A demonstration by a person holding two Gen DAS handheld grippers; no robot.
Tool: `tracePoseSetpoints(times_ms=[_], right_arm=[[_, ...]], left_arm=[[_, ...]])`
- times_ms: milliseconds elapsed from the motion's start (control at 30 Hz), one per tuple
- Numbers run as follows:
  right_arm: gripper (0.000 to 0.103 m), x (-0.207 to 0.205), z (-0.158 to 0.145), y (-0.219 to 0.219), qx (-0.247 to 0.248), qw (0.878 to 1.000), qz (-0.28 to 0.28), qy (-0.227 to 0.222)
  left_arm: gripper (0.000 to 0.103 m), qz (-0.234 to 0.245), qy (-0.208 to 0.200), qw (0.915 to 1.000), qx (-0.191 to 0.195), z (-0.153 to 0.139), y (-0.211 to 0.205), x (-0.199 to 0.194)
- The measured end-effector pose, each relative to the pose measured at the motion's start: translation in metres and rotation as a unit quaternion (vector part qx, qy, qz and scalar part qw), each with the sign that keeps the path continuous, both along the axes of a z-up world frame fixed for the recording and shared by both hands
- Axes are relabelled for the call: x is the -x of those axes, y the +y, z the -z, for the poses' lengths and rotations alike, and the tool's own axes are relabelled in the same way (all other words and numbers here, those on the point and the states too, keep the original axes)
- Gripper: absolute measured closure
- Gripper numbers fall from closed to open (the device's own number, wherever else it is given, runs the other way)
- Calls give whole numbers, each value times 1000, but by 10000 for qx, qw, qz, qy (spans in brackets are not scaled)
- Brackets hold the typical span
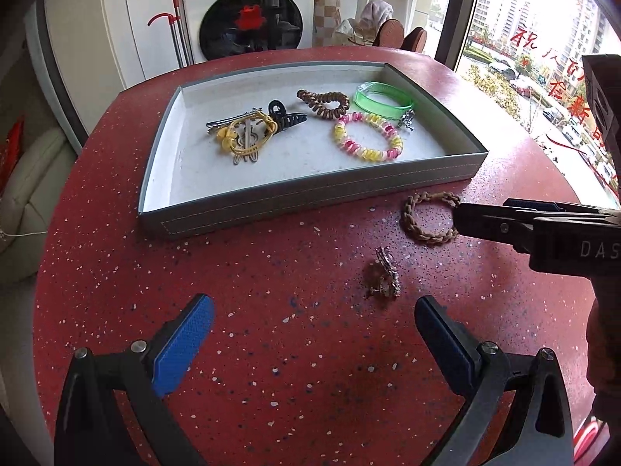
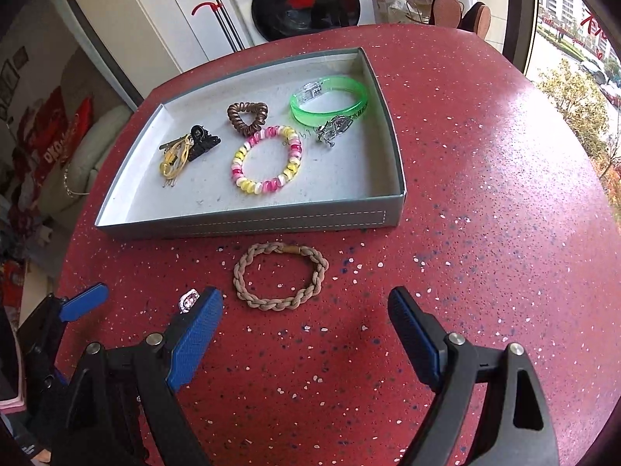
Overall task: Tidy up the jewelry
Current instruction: 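Grasp the pink heart charm with the left tool while the right tool grasps the braided bracelet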
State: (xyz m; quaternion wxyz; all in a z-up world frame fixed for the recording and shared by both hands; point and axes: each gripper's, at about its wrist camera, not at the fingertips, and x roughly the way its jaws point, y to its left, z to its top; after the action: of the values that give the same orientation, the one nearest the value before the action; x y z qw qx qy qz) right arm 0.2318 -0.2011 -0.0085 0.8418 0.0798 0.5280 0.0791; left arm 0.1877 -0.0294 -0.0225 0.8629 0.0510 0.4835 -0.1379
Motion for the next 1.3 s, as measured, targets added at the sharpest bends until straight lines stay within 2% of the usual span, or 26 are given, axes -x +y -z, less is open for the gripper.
tracePoseSetpoints(times_ms=[233, 400, 533, 567, 600, 667, 733, 800, 867, 900, 967, 1000, 1300], right_arm=[[15, -6, 9, 3, 181, 9998, -33, 72], [28, -10, 9, 10, 496, 9986, -185, 33], [44, -10, 9, 17, 741, 9967, -318, -16], [49, -10, 9, 19, 816, 9960, -356, -35], [52, -9, 10, 21, 899, 9952, -395, -47], [57, -8, 10, 25, 1095, 9928, -475, -69], [66, -5, 10, 28, 1104, 9923, -558, -103], [74, -3, 10, 31, 1128, 9918, -592, -105], [92, -3, 9, 33, 1109, 9918, -624, -105], [92, -2, 9, 34, 1124, 9916, -627, -108], [95, -1, 9, 37, 1140, 9913, -640, -130], [95, 0, 9, 36, 1139, 9914, -629, -143], [96, 7, -6, 28, 951, 9936, -505, -331]], left_arm=[[0, 45, -4, 10000, -33, 5, -12, -3], [0, 53, -36, 9999, -89, 8, -18, -6], [0, 119, -2, 9998, -164, 12, -24, -9], [3, 138, -20, 9998, -166, 13, -25, -9], [13, 171, -18, 9997, -177, 13, -27, -9], [16, 218, -26, 9996, -199, 13, -29, -9], [27, 293, -32, 9994, -171, 13, -32, -9], [32, 357, -55, 9992, -182, 12, -35, -9], [43, 453, -61, 9988, -178, 10, -38, -7], [52, 500, -62, 9985, -189, 9, -39, -6], [58, 567, -54, 9982, -195, 8, -41, -6], [67, 592, -58, 9980, -192, 8, -41, -5], [67, 665, -151, 9977, 48, -4, -32, 3]])
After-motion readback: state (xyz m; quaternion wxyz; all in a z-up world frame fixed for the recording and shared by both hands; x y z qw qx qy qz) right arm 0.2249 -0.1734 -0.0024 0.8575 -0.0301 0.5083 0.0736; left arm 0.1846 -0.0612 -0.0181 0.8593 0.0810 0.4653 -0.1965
